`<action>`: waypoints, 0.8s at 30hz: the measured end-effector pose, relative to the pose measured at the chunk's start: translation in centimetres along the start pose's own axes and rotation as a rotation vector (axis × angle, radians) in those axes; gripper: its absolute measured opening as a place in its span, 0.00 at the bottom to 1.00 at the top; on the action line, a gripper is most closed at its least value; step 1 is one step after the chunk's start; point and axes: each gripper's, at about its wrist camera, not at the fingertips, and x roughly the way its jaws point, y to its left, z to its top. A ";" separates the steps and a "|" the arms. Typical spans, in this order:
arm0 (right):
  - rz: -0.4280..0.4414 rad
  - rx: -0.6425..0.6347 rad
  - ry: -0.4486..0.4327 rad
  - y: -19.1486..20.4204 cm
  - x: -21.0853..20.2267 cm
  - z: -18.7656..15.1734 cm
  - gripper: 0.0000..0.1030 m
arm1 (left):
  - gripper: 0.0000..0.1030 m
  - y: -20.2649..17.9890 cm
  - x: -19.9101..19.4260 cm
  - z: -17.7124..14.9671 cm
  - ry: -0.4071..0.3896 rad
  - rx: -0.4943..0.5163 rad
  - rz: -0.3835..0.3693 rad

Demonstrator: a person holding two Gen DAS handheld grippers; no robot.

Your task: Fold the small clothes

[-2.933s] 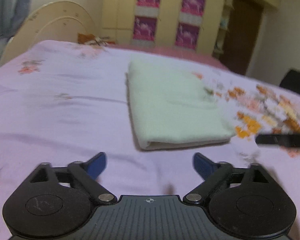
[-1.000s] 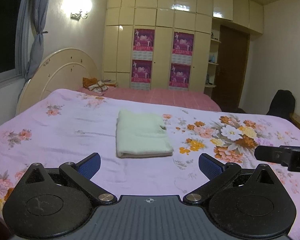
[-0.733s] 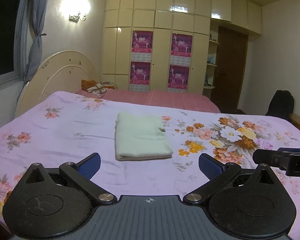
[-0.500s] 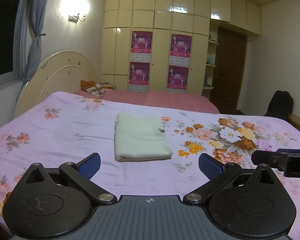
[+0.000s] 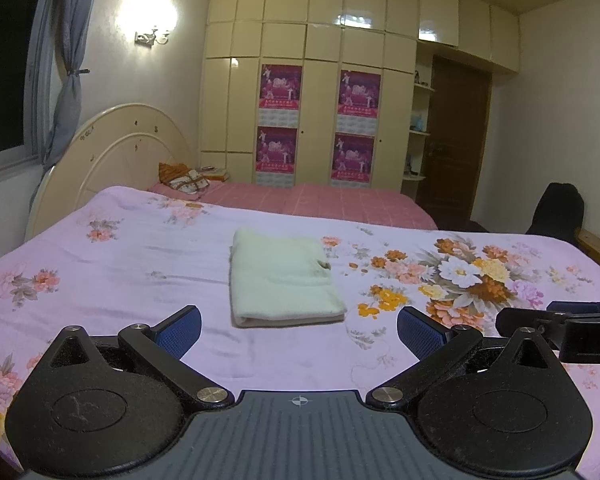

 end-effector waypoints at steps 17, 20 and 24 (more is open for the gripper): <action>0.001 -0.013 0.002 0.2 0.5 0.2 0.91 | 1.00 0.4 0.1 0.3 -0.006 0.004 0.002; 0.003 -0.018 0.005 0.1 0.6 0.2 0.91 | 1.00 0.8 0.2 0.4 -0.004 0.000 0.004; 0.002 -0.017 0.003 0.3 0.6 0.2 0.91 | 1.00 1.1 0.2 0.5 -0.008 -0.001 0.008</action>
